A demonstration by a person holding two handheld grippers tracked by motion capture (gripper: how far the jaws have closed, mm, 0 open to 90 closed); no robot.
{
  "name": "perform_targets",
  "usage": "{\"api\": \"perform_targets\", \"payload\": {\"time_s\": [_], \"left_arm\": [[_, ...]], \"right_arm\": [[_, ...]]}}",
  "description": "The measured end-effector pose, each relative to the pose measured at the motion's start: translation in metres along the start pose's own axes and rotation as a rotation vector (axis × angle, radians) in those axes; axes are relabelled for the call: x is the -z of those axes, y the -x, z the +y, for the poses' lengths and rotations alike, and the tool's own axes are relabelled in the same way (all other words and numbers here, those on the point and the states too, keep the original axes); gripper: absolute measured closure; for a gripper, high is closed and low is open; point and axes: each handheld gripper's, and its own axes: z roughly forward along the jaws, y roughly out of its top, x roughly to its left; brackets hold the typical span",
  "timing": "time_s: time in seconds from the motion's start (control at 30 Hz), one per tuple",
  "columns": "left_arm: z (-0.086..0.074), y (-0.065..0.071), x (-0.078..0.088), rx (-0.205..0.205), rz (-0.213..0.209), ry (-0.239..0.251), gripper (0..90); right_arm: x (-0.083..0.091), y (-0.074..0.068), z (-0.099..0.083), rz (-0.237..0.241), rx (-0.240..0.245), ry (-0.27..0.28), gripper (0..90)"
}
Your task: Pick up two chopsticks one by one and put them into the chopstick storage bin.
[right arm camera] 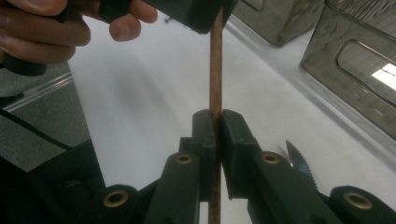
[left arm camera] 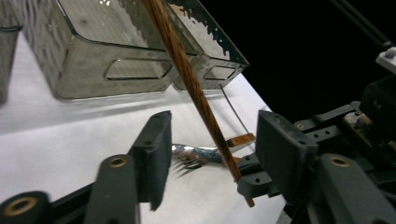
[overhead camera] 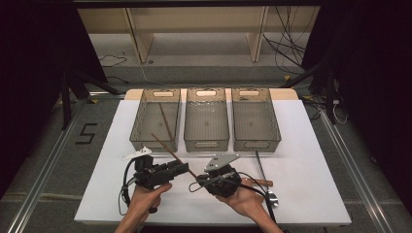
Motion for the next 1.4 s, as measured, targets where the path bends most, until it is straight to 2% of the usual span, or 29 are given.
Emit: {"api": "perform_targets", "payload": {"time_s": [0.23, 0.53, 0.57, 0.6, 0.67, 0.73, 0.77, 0.8, 0.83, 0.87, 0.97, 1.0, 1.07, 1.13, 1.27, 1.4], "left_arm": [[0.002, 0.001, -0.002, 0.002, -0.036, -0.001, 62.2], [0.003, -0.002, -0.002, 0.041, -0.077, 0.014, 79.0], [0.004, -0.003, -0.002, 0.049, -0.092, 0.014, 80.5], [0.004, -0.004, -0.001, 0.073, -0.126, 0.012, 81.8], [0.005, -0.004, -0.001, 0.082, -0.142, 0.012, 83.1], [0.006, -0.004, 0.0, 0.075, -0.142, 0.01, 84.4], [0.007, -0.004, 0.001, 0.074, -0.144, 0.008, 84.6], [0.008, -0.005, 0.002, 0.073, -0.14, 0.01, 84.7], [0.01, -0.005, 0.004, 0.068, -0.129, 0.012, 84.7], [0.012, -0.006, 0.006, 0.057, -0.115, 0.011, 84.7], [0.023, -0.012, 0.014, 0.053, -0.091, 0.028, 84.7], [0.027, -0.014, 0.017, 0.046, -0.081, 0.029, 84.6], [0.036, -0.018, 0.021, 0.035, -0.061, 0.036, 84.6], [0.046, -0.022, 0.024, 0.035, -0.043, 0.036, 84.6], [0.065, -0.029, 0.028, 0.021, -0.003, 0.014, 84.6], [0.086, -0.034, 0.033, 0.009, 0.019, -0.004, 84.5]], "right_arm": [[0.002, 0.0, 0.0, -0.002, 0.005, 0.018, 84.9], [0.005, 0.0, 0.0, 0.007, 0.009, 0.046, 84.9], [0.005, 0.0, 0.0, 0.01, 0.014, 0.045, 84.8], [0.005, 0.0, 0.0, 0.013, 0.011, 0.051, 84.7], [0.005, 0.0, 0.0, 0.014, 0.008, 0.055, 84.5], [0.005, -0.001, 0.0, 0.011, 0.015, 0.061, 83.0], [0.006, 0.0, 0.0, 0.012, 0.015, 0.063, 78.1], [0.007, 0.001, 0.0, 0.02, 0.009, 0.062, 73.4], [0.012, 0.002, 0.0, 0.02, 0.003, 0.073, 65.1], [0.012, 0.002, 0.0, 0.02, 0.003, 0.073, 65.1], [0.021, 0.005, -0.003, 0.018, 0.003, 0.068, 53.9], [0.028, 0.007, -0.007, 0.005, -0.007, 0.07, 49.8], [0.032, 0.009, -0.009, -0.001, -0.018, 0.067, 46.9], [0.039, 0.014, -0.017, -0.043, -0.045, 0.056, 39.5], [0.043, 0.018, -0.025, -0.068, -0.06, 0.042, 34.2], [0.047, 0.022, -0.034, -0.081, -0.083, 0.04, 30.7]]}}
